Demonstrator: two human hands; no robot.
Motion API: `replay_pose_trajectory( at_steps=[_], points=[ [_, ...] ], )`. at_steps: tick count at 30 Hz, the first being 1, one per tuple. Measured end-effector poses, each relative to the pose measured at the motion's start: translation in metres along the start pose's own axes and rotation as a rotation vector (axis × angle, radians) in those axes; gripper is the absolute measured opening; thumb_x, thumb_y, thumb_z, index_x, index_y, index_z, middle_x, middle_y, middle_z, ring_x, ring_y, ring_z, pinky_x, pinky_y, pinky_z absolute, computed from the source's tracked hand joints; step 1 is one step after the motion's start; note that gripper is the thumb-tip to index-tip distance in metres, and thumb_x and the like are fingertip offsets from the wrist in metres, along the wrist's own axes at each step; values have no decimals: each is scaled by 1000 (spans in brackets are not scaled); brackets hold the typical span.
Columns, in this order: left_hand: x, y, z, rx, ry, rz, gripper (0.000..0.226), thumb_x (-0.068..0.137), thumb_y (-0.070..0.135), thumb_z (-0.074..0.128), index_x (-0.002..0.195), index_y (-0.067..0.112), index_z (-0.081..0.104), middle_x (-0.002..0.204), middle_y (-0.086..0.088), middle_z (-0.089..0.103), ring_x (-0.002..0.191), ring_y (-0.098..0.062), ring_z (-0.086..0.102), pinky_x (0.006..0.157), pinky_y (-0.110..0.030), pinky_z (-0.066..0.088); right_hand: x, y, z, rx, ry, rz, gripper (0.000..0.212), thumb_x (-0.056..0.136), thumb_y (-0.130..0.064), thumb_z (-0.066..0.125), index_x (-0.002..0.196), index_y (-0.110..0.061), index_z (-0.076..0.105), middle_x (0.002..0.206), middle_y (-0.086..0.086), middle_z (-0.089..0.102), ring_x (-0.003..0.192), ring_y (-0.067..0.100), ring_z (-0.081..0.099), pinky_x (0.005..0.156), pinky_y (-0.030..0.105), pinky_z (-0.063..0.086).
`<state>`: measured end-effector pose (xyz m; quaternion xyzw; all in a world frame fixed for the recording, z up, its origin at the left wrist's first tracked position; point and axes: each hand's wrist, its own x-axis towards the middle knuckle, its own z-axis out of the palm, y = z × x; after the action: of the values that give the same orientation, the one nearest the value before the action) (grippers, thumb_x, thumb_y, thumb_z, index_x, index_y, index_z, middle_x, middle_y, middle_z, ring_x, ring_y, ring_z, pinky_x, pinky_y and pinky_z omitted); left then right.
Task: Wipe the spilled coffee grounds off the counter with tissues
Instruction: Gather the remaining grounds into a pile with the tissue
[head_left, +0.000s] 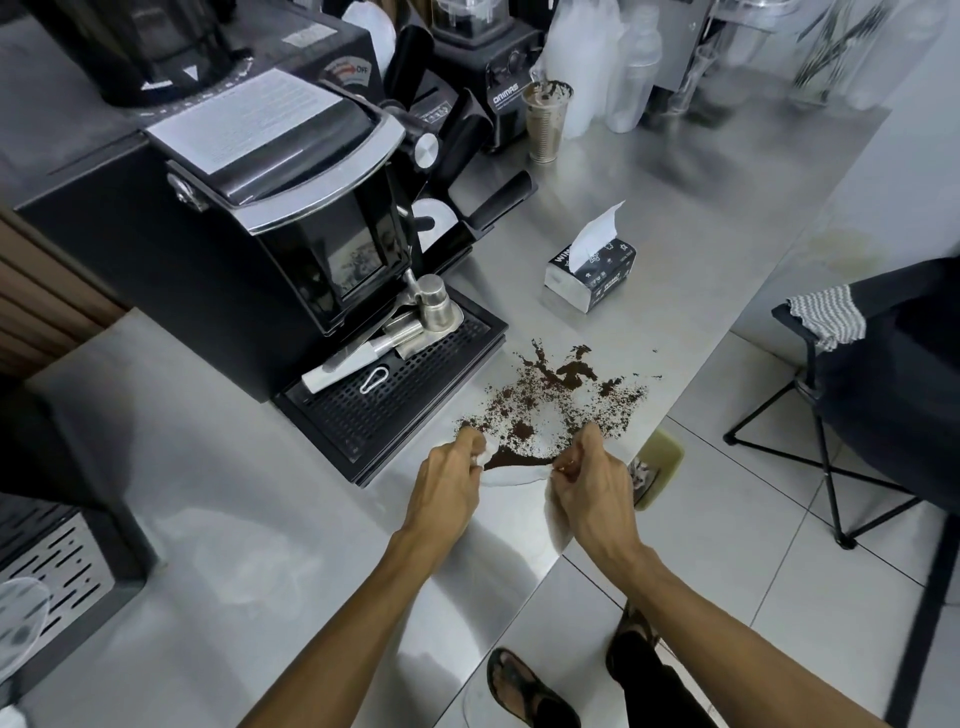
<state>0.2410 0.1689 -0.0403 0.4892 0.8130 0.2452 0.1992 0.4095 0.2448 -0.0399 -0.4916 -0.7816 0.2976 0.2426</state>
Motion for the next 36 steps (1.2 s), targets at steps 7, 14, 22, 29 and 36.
replay_pose_trajectory(
  at_steps=[7, 14, 22, 29, 36],
  points=[
    [5, -1, 2, -14, -3, 33, 31, 86, 3, 65, 107, 24, 55, 99, 2, 69, 87, -17, 66, 79, -37, 56, 15, -8, 7, -88, -62, -12, 31, 83, 4, 55, 90, -16, 31, 71, 12, 64, 57, 34, 58, 49, 49, 50],
    [7, -4, 4, -28, -10, 17, 31, 86, 4, 65, 105, 26, 53, 101, 6, 68, 88, -16, 66, 81, -36, 54, 18, -20, 15, -55, -8, 34, 41, 83, -20, 73, 93, -15, 33, 68, 5, 56, 57, 27, 51, 49, 35, 40],
    [7, -5, 5, -33, -15, 13, 34, 86, 6, 67, 104, 30, 50, 100, 6, 67, 89, -16, 66, 80, -38, 55, 24, -23, 28, -4, 44, -16, 46, 72, 9, 69, 90, -12, 31, 60, 9, 51, 51, 32, 50, 44, 44, 41],
    [6, -6, 5, -12, -27, 17, 29, 89, 5, 63, 107, 25, 52, 101, 2, 66, 89, -18, 64, 80, -39, 55, 32, -24, 38, -24, 59, -118, 40, 69, 18, 50, 86, -12, 30, 64, 9, 43, 54, 21, 34, 43, 45, 35],
    [5, -4, 2, 4, -75, 13, 28, 89, 12, 58, 108, 30, 47, 100, 0, 65, 89, -21, 63, 78, -42, 54, 37, -21, 41, 9, 21, -150, 38, 71, 19, 42, 88, -12, 29, 60, 10, 41, 52, 15, 28, 41, 48, 32]
  ],
)
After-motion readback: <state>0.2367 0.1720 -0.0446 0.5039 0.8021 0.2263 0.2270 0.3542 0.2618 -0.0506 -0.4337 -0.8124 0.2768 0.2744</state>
